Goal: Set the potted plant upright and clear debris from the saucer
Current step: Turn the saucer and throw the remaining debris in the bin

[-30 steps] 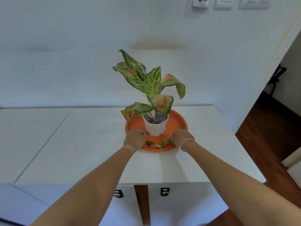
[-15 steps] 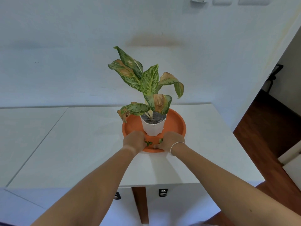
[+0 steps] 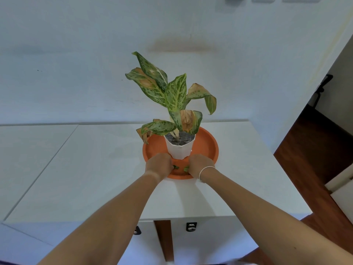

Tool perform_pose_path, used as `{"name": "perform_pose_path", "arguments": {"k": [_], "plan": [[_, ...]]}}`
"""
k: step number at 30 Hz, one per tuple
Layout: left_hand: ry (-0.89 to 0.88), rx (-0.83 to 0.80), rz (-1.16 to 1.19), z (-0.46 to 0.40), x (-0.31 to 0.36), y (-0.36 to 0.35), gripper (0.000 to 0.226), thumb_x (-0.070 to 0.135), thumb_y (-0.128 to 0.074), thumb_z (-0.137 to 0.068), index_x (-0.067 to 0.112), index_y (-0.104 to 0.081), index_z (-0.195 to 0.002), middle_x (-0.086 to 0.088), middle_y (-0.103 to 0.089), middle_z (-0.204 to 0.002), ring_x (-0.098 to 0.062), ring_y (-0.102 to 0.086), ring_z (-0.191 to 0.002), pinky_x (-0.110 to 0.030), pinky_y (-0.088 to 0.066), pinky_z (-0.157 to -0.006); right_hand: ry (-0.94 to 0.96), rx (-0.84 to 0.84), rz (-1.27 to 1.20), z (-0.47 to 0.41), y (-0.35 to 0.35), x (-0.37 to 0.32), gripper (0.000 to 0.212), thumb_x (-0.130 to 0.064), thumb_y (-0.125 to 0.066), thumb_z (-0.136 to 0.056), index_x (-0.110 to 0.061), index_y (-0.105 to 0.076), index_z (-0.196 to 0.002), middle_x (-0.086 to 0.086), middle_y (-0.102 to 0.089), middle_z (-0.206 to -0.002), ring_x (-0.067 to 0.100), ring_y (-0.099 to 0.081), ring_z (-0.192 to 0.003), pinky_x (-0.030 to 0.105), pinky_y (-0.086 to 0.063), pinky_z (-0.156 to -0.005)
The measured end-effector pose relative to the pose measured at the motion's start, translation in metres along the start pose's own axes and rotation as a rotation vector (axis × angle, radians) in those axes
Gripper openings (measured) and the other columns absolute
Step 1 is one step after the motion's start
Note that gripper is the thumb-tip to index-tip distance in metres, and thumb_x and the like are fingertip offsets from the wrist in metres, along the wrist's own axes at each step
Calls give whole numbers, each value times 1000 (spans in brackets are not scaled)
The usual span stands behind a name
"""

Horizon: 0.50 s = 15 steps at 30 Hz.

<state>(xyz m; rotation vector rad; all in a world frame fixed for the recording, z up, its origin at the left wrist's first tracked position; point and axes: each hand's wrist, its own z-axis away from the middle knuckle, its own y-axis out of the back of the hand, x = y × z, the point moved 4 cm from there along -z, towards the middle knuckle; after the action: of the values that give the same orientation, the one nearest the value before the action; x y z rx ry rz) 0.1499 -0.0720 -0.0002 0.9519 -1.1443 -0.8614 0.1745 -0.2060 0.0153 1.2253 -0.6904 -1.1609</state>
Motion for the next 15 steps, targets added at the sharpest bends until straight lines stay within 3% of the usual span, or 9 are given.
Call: {"name": "perform_pose_path", "arguments": {"k": [3, 5, 7, 10, 15], "plan": [[-18, 17, 66, -2, 0, 1, 16, 21, -57, -88, 14, -71, -89, -4, -72, -97, -23, -65, -90, -35, -55, -82, -36, -67, -124, -7, 1, 7, 28, -32, -49, -94, -8, -64, -100, 11, -67, -100, 22, -52, -77, 29, -41, -65], [-37, 30, 88, -2, 0, 1, 16, 20, -58, -87, 15, -73, -89, -3, -72, -97, -22, -65, -91, -35, -54, -81, -57, -94, -243, -9, 5, 11, 32, -34, -52, -94, -13, -54, -70, 10, -57, -78, 21, -47, -72, 26, -37, -59], [-60, 35, 87, -2, 2, -1, 16, 20, -58, -87, 17, -74, -89, -2, -72, -96, -20, -65, -91, -35, -54, -80, -92, -104, -404, -7, 9, 17, 43, -27, -57, -92, -15, -38, -55, 5, -41, -61, 20, -39, -61, 24, -27, -49], [-92, 24, 66, -4, 4, -4, 19, 21, -57, -87, 20, -74, -94, 0, -73, -101, -19, -65, -96, -36, -54, -83, -151, -110, -673, -4, 10, 27, 43, -19, -62, -88, -12, -38, -52, 3, -33, -55, 16, -29, -50, 23, -21, -45], [-150, 0, -19, -3, 9, -7, 26, 20, -57, -87, 26, -72, -107, 4, -69, -115, -19, -62, -106, -34, -52, -87, -216, -141, -910, -3, 8, 37, 38, -12, -59, -86, -14, -34, -57, 3, -28, -56, 16, -24, -49, 24, -21, -44]]}}
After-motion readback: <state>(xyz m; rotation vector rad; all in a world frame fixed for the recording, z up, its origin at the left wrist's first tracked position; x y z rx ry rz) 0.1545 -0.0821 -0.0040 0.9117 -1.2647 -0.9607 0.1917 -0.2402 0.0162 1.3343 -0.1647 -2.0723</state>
